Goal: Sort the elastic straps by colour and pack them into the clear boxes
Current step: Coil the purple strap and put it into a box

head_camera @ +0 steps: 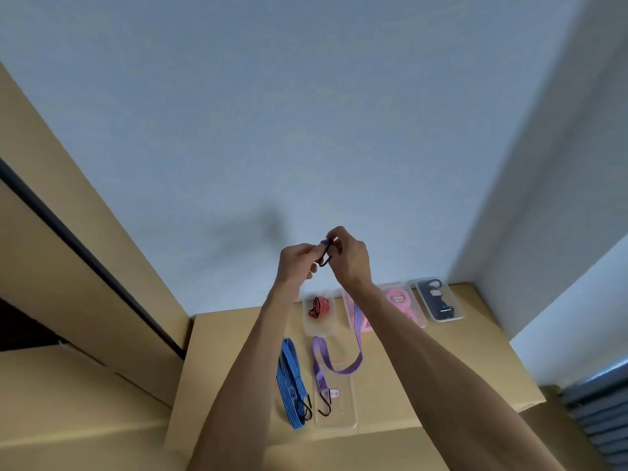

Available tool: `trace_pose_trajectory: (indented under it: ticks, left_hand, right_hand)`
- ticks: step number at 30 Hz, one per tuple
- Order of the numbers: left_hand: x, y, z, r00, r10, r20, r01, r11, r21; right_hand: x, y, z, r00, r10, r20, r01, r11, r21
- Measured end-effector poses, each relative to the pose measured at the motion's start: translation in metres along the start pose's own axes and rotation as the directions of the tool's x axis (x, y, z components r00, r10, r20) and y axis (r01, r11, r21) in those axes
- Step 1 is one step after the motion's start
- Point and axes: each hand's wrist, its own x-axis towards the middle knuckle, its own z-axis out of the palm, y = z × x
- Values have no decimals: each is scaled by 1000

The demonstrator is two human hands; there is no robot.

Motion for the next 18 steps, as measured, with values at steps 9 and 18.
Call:
trace_pose_trajectory:
  ticks: [9,18]
  left_hand:
    - [3,-10,-10,987,-2,161,28,987,-156]
    - [13,-15,-16,997,62,-38,-68,979,-190]
  right_hand:
    - [8,-5,-5,999,-1,41,-8,980,198]
    - [9,10,-1,992,99,82,-120,944,308]
